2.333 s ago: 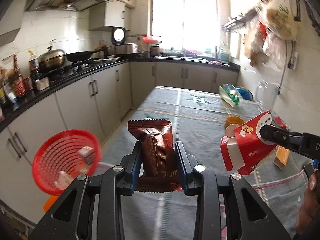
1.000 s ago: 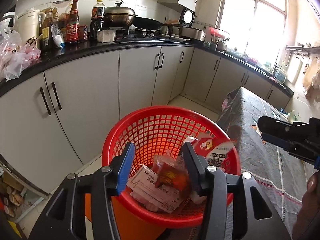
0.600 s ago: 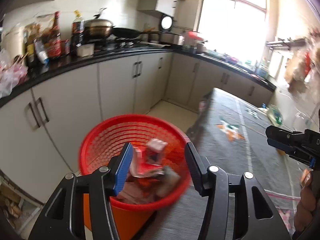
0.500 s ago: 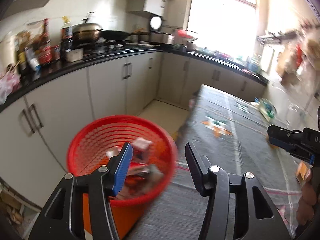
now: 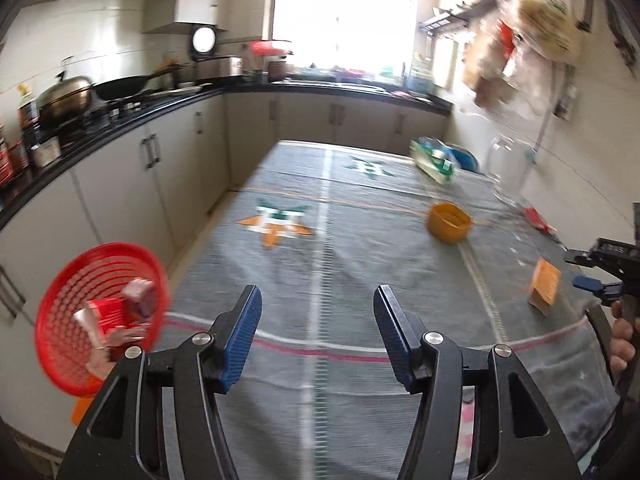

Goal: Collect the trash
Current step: 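Grasp the orange medicine box with the right gripper, then grasp the yellow square container rim with the left gripper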

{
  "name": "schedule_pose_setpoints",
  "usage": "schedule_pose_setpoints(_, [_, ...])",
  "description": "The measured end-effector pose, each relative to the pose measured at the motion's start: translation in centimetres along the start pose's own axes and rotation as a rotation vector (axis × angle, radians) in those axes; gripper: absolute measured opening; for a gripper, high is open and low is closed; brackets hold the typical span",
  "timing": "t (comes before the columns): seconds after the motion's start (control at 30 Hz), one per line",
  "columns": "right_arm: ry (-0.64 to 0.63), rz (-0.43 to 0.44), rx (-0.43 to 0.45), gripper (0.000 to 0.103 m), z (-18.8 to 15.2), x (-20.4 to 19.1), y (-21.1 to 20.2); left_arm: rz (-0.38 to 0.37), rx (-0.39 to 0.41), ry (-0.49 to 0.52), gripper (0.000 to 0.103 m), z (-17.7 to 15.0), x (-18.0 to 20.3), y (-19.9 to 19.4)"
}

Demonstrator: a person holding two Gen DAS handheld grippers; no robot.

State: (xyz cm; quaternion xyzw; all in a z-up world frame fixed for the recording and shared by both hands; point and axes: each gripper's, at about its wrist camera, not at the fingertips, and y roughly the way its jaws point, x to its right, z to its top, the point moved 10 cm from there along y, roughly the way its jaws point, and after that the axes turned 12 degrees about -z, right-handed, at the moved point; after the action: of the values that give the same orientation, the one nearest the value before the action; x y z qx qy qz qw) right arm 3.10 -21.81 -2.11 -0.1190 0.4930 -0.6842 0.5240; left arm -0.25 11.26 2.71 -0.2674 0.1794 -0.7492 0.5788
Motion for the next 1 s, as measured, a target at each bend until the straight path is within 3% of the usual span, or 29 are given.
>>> schedule_pose_setpoints(0.13, [0.037,-0.024,-0.064,0.065,0.5,2.0,2.2,-0.037,-0.035,0.041,0.058,-0.3,2.9,1.6])
schedule_pose_setpoints(0.3, [-0.013,-0.077,-0.119,0.065,-0.1,0.8,5.1,-0.057,-0.068,0.061,0.058,-0.2,4.5,2.9])
schedule_pose_setpoints(0.4, [-0.072,-0.098,-0.106,0.064,-0.2,-0.8,6.0,-0.058,-0.079,0.068,0.058,0.2,4.8,3.6])
schedule_pose_setpoints(0.53, [-0.234,-0.135,-0.108,0.065,-1.0,-4.4,7.3,-0.066,-0.099,0.061,0.058,1.2,5.2,4.8])
schedule_pose_setpoints(0.63, [-0.467,-0.181,-0.09,0.064,-2.7,-7.6,7.9,-0.057,-0.105,0.066,0.058,2.1,5.6,5.6])
schedule_pose_setpoints(0.67, [-0.512,-0.185,-0.075,0.063,-3.3,-8.1,7.9,-0.056,-0.107,0.067,0.059,2.4,5.7,5.8])
schedule_pose_setpoints(0.7, [-0.556,-0.191,-0.05,0.054,-3.7,-8.4,7.8,-0.059,-0.111,0.066,0.059,2.7,5.9,6.0])
schedule_pose_setpoints(0.73, [-0.581,-0.202,-0.028,0.054,-3.9,-8.4,7.6,-0.063,-0.12,0.059,0.06,3.0,6.0,6.5])
schedule_pose_setpoints(0.83, [-0.522,-0.109,-0.031,0.053,-3.4,-7.6,6.8,-0.082,-0.153,0.035,0.06,3.7,6.8,8.1])
schedule_pose_setpoints(1.0, [-0.313,0.074,-0.005,0.053,-0.3,-6.3,5.2,-0.148,-0.23,-0.043,0.06,4.9,8.9,12.4])
